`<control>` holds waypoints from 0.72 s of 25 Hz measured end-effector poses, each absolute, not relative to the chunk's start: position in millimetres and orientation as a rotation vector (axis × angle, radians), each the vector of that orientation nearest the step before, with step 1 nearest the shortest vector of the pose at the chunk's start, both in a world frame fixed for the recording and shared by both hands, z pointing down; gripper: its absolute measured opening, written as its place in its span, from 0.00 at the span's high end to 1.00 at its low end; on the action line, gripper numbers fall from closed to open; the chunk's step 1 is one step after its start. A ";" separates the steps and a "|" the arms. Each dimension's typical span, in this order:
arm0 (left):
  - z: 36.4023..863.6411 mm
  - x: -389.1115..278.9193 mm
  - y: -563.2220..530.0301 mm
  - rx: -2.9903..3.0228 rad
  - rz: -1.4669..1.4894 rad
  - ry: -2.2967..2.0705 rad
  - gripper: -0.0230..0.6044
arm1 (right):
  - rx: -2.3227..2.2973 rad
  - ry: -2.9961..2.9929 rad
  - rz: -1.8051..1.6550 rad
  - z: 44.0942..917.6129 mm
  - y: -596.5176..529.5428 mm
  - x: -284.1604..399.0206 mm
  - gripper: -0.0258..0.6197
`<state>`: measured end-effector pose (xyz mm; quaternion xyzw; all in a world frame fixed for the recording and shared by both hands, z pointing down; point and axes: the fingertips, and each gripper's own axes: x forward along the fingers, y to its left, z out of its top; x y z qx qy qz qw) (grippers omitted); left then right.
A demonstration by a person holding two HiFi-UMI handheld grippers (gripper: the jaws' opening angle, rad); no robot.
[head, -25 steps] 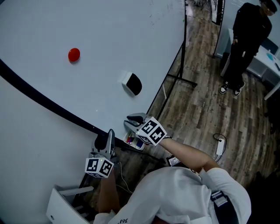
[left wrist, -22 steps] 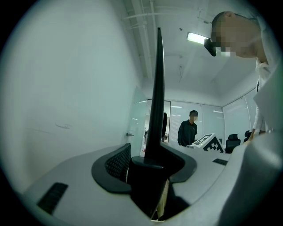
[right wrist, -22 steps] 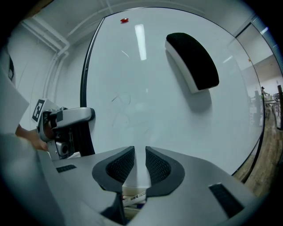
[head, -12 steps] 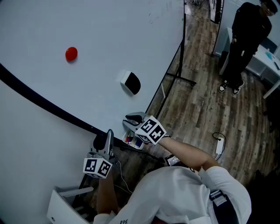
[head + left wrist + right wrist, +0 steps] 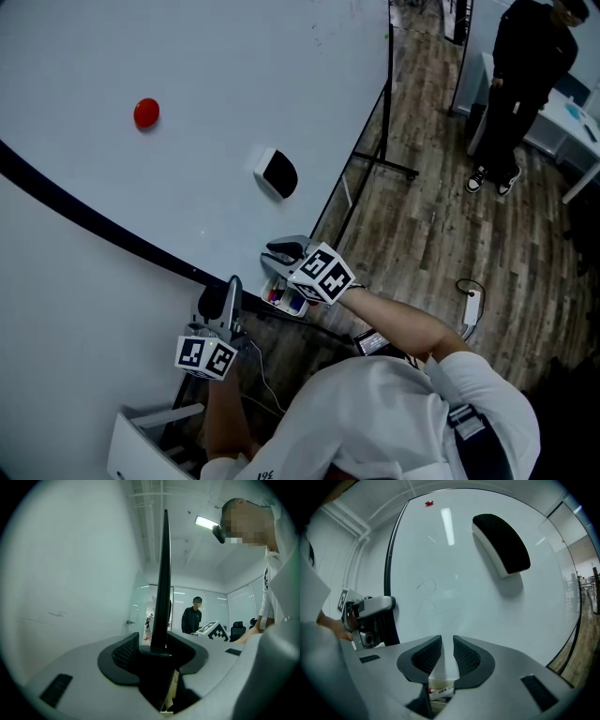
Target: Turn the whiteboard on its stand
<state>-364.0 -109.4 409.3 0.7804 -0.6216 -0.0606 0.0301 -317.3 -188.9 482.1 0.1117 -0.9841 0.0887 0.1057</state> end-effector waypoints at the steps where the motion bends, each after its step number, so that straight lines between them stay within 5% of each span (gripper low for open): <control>1: 410.9 -364.6 -111.1 2.408 -0.187 -1.913 0.67 | 0.332 -2.899 0.262 483.6 -190.5 -317.8 0.81; 18: 418.5 -369.5 -118.7 2.432 -0.216 -1.852 0.67 | 0.365 -2.888 0.291 491.4 -199.9 -322.0 0.81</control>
